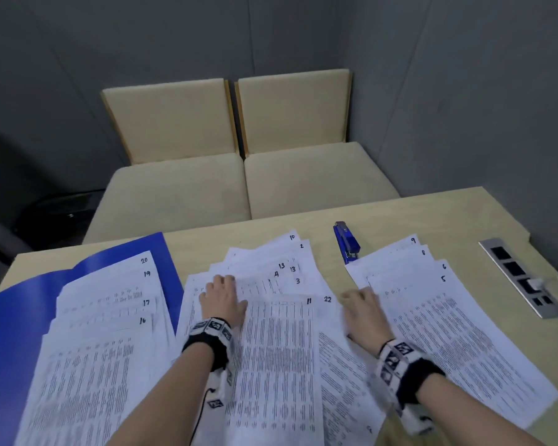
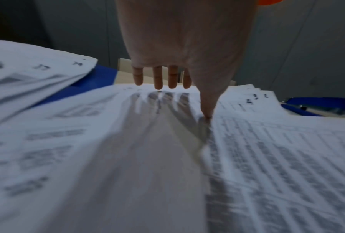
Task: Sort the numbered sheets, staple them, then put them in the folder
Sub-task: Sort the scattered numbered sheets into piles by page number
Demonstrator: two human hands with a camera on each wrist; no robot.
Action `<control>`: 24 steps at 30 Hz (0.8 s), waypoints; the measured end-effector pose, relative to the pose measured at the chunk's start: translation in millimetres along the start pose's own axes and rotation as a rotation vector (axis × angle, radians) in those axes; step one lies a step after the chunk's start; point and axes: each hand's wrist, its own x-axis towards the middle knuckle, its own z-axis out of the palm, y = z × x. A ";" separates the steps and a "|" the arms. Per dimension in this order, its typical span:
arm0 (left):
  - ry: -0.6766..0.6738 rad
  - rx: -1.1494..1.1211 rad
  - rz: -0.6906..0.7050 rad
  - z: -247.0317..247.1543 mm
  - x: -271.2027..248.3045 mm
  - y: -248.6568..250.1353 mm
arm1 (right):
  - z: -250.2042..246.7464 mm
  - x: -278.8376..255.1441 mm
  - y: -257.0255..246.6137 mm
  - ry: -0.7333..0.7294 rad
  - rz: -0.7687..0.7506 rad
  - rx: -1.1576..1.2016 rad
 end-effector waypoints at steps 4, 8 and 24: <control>-0.101 0.064 0.030 7.8 11.1 -19.5 | 45.2 -20.0 -60.7 -0.171 -0.051 0.022; -0.082 0.048 0.053 9.1 18.3 -24.9 | 70.0 -37.1 -74.3 -0.234 0.002 -0.164; 0.259 -0.005 0.707 -2.0 -30.5 -52.9 | 80.9 -43.3 -67.4 -0.102 0.108 0.098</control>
